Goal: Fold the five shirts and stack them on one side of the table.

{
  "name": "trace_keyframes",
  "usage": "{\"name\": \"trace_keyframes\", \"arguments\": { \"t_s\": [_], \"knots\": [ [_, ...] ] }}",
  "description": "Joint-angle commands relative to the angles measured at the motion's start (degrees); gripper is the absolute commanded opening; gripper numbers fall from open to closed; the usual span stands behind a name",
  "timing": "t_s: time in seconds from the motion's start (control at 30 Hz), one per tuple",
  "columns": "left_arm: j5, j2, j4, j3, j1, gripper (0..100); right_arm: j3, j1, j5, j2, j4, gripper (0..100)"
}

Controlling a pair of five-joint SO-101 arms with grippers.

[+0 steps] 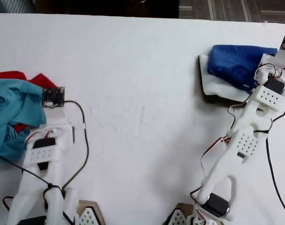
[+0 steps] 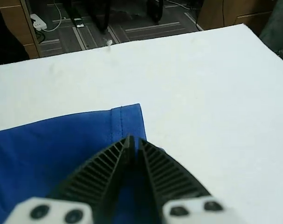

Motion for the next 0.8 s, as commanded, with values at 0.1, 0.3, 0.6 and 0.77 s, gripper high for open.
{"name": "trace_keyframes", "arguments": {
  "t_s": [0.1,0.3,0.6,0.77],
  "knots": [
    [0.1,0.0,-0.6,-0.2,0.4,3,-2.3,-2.6,0.6,-17.0,13.9,2.3],
    [0.1,0.0,-0.7,-0.2,0.4,3,-2.3,-7.9,0.7,-26.0,31.3,15.9],
    [0.1,0.0,-0.8,-0.2,0.4,3,-2.1,-21.7,8.1,-30.0,56.0,14.4],
    [0.1,0.0,-0.9,-0.2,0.4,3,1.4,-24.7,9.5,-27.2,56.2,21.0]
  ]
}}
